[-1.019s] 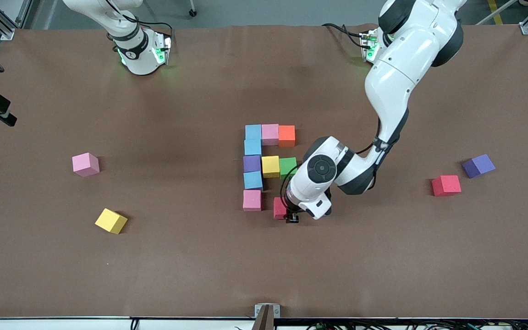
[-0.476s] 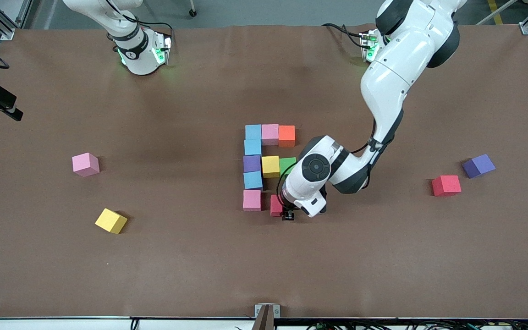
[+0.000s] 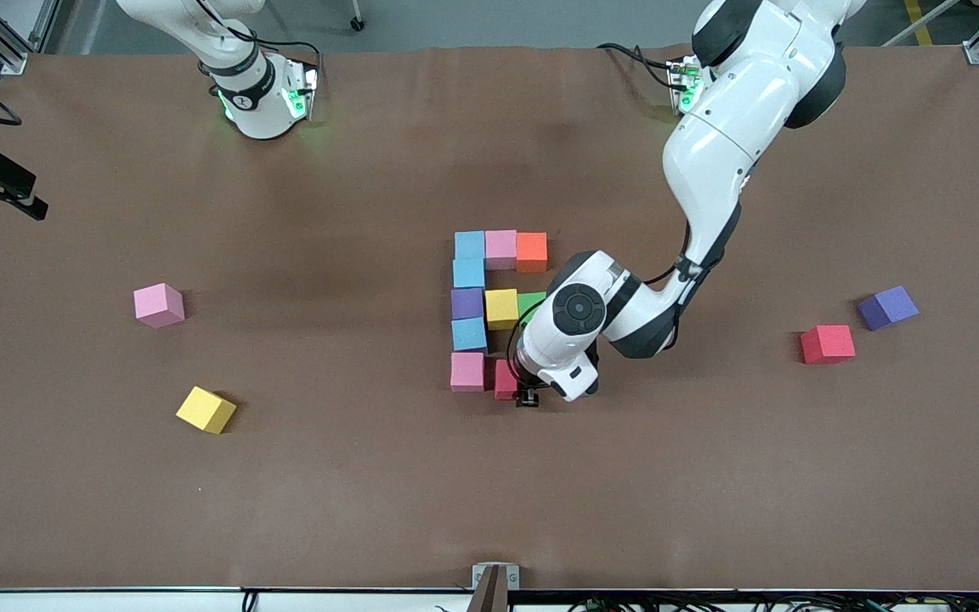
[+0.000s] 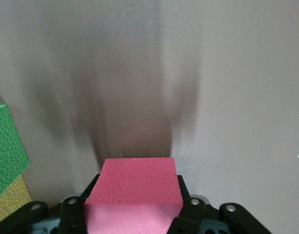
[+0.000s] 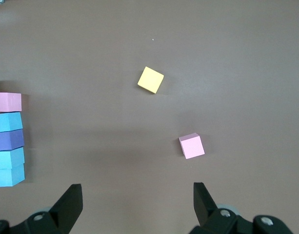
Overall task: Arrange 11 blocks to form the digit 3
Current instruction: 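Lower the pink cube beside the lowest pink cube and open the left gripper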
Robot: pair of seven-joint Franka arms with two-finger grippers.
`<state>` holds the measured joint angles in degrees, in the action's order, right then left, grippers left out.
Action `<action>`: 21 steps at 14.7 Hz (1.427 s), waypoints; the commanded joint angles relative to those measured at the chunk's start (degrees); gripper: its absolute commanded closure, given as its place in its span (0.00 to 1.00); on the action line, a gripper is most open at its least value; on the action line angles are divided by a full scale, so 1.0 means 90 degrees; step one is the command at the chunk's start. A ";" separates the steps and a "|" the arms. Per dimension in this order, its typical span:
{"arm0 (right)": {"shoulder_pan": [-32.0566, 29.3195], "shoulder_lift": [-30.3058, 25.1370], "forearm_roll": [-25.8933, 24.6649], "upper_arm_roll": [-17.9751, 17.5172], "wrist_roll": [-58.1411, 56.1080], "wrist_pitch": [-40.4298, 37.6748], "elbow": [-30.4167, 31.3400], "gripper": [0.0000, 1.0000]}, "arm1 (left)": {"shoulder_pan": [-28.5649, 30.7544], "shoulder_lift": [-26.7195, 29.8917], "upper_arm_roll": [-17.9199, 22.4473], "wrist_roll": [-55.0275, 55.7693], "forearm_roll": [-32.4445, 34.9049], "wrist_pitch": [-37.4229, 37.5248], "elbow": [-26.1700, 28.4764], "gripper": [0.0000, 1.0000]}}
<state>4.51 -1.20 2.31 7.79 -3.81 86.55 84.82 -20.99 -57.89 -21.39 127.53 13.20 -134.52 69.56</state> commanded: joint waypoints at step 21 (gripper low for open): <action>0.0055 -0.0062 -0.0081 -0.0015 0.0013 -0.0056 0.0028 0.00 | -0.0363 -0.0336 0.0228 0.0039 -0.0148 -0.0170 -0.0415 0.78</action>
<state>4.63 -1.20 2.31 7.71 -3.82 86.48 84.83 -23.15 -59.57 -20.41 127.53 13.14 -134.97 67.77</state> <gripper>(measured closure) 0.000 0.392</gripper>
